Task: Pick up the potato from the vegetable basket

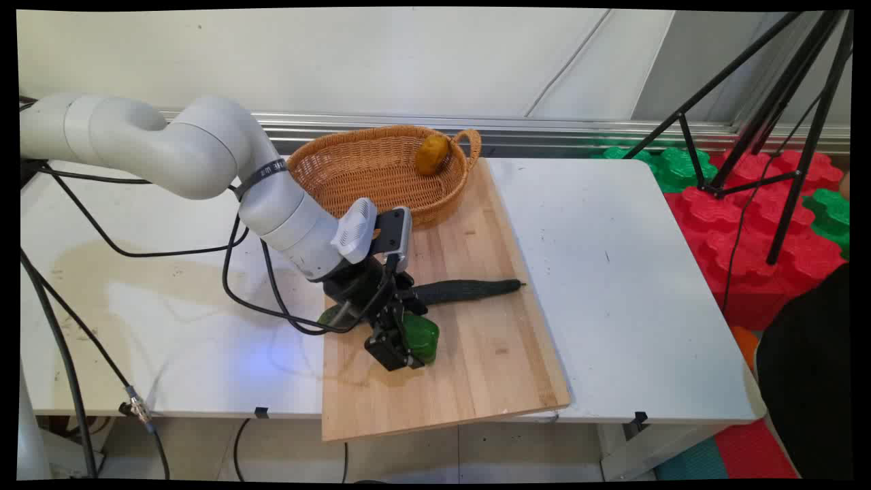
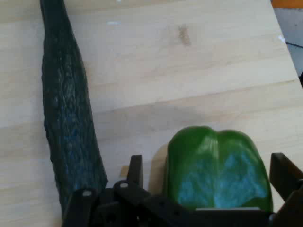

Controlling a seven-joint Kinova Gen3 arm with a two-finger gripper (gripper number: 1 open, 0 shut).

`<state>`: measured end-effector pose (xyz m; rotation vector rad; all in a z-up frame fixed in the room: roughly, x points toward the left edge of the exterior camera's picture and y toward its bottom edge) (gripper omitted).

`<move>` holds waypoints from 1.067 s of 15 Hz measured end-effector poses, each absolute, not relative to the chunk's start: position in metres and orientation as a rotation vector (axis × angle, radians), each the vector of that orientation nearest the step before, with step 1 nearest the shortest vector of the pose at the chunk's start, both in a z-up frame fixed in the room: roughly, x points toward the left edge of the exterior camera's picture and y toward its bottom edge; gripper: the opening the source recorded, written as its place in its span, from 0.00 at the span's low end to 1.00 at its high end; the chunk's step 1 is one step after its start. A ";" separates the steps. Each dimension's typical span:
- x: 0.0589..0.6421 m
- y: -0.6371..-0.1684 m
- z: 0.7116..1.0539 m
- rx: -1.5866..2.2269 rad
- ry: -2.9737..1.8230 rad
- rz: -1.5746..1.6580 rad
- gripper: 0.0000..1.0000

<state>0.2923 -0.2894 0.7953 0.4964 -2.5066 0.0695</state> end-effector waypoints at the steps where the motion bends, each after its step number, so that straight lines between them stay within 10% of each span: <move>1: 0.292 -0.290 0.795 0.505 -2.507 0.074 1.00; 16: 0.328 -0.281 0.856 0.584 -2.417 0.135 1.00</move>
